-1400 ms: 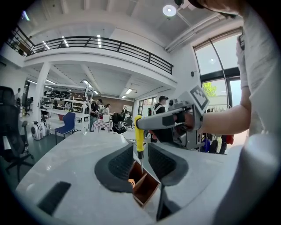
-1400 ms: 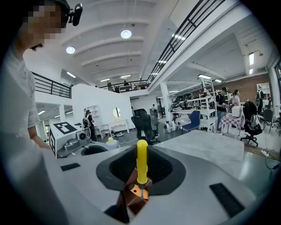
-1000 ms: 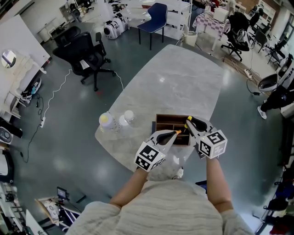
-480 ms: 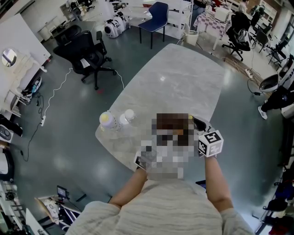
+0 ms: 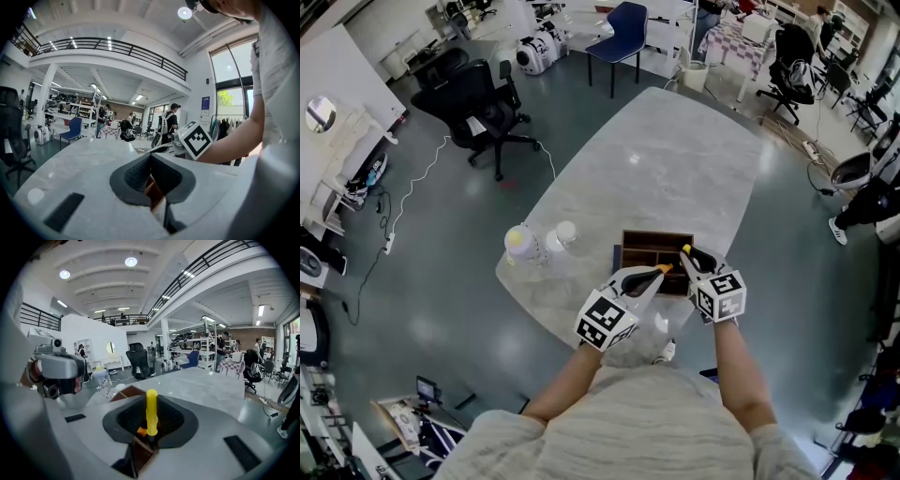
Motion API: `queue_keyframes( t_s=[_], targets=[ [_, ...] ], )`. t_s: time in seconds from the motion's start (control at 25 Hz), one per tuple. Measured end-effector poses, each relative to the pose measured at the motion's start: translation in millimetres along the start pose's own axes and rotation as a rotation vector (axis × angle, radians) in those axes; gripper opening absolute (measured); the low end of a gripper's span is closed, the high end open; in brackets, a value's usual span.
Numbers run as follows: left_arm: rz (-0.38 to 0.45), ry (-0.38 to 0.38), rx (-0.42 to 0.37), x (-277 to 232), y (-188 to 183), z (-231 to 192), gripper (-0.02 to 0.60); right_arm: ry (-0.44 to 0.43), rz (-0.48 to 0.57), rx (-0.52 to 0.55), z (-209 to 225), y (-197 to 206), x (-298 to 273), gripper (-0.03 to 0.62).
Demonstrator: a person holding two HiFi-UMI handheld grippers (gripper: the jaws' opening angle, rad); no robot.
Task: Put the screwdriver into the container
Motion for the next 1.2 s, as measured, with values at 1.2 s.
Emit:
queue_keyframes(
  t_s=[1.2],
  targets=[
    [-0.017,0.006,0.008,-3,1,2,0.015,-0.016,-0.129,-0.049,0,23,-19,0.081]
  ],
)
Point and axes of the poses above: the fingertips, and each gripper's own axes: x backward along the fingers, z to its right, y out of its underside, the point moved 4 cm from there along x, backward along the fingers, and after that the axes turned 11 degrees about -z, right-handed, at the moved point
